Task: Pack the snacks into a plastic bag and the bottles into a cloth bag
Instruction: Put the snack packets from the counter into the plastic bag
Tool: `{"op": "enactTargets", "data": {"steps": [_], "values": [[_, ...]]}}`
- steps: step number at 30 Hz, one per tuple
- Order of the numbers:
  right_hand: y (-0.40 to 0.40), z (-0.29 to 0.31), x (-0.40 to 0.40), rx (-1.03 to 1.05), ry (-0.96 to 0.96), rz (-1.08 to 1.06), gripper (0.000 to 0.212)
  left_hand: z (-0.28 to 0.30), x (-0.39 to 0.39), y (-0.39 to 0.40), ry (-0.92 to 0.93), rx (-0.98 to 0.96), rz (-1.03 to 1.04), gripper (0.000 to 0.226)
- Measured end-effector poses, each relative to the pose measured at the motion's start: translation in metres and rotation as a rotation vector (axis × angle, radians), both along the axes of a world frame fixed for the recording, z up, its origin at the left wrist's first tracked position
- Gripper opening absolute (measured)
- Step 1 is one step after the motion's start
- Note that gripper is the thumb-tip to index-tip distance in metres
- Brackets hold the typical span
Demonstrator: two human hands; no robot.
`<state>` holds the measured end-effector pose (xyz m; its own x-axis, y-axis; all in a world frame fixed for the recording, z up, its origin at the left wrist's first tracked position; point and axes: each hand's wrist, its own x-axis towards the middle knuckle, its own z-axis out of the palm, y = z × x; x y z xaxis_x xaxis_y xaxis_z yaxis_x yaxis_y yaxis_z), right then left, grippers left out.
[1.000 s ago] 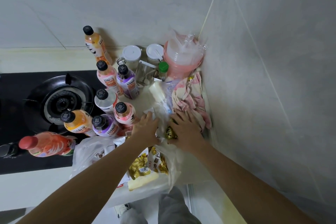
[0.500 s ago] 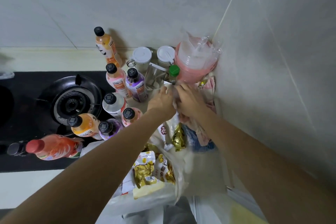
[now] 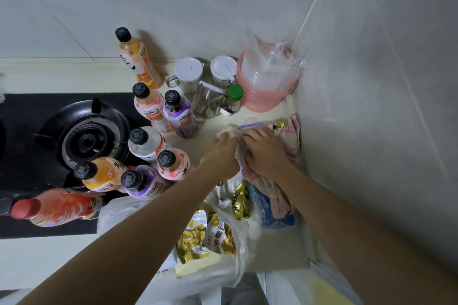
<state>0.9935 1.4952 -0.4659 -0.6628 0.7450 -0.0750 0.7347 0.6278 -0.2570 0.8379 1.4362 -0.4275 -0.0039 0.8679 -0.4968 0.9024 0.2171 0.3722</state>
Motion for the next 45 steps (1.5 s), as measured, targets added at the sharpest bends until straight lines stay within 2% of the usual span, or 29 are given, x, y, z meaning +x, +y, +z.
{"op": "enactTargets", "data": {"steps": [5,7,13,20,22,25,27,29,32,37,40,43,45], "values": [[0.013,0.016,-0.013,-0.004,0.117,-0.091,0.038,0.006,-0.002,-0.003,-0.024,0.147,0.093,0.066],[0.021,0.022,-0.025,-0.042,0.114,-0.109,0.04,0.008,-0.007,0.001,-0.038,0.164,0.147,0.061],[0.039,0.014,-0.055,-0.246,0.081,-0.091,0.053,0.015,-0.013,0.009,0.045,-0.034,0.213,0.054],[0.051,0.003,-0.069,-0.212,-0.054,-0.035,0.053,0.007,-0.011,-0.002,0.173,-0.175,0.163,0.053],[0.052,0.004,-0.065,-0.181,0.009,-0.041,0.043,0.005,-0.01,-0.002,0.187,-0.184,0.128,0.051],[0.042,0.015,-0.054,-0.081,0.252,-0.127,0.023,0.009,-0.012,-0.001,0.203,-0.175,0.11,0.049],[0.023,0.03,-0.042,-0.008,0.39,-0.222,0.025,0.009,-0.012,-0.005,0.183,-0.184,0.118,0.052],[-0.008,0.041,-0.028,0.07,0.437,-0.244,0.025,0.007,-0.009,-0.013,0.151,-0.185,0.164,0.063],[-0.06,0.043,-0.005,0.134,0.429,-0.201,0.019,0.009,-0.003,-0.029,0.124,-0.196,0.231,0.069],[-0.136,0.031,0.036,0.071,0.333,-0.162,0.018,0.008,0.007,-0.054,0.122,-0.164,0.263,0.068],[-0.154,0.026,0.05,-0.05,0.269,-0.168,0.026,0.009,0.011,-0.058,0.11,-0.15,0.301,0.072],[-0.159,0.024,0.046,-0.217,0.148,-0.25,0.041,0.007,0.009,-0.063,0.06,-0.094,0.316,0.064],[-0.158,0.02,0.038,-0.279,0.137,-0.299,0.051,0.006,0.009,-0.065,0.022,-0.055,0.334,0.059]]}}
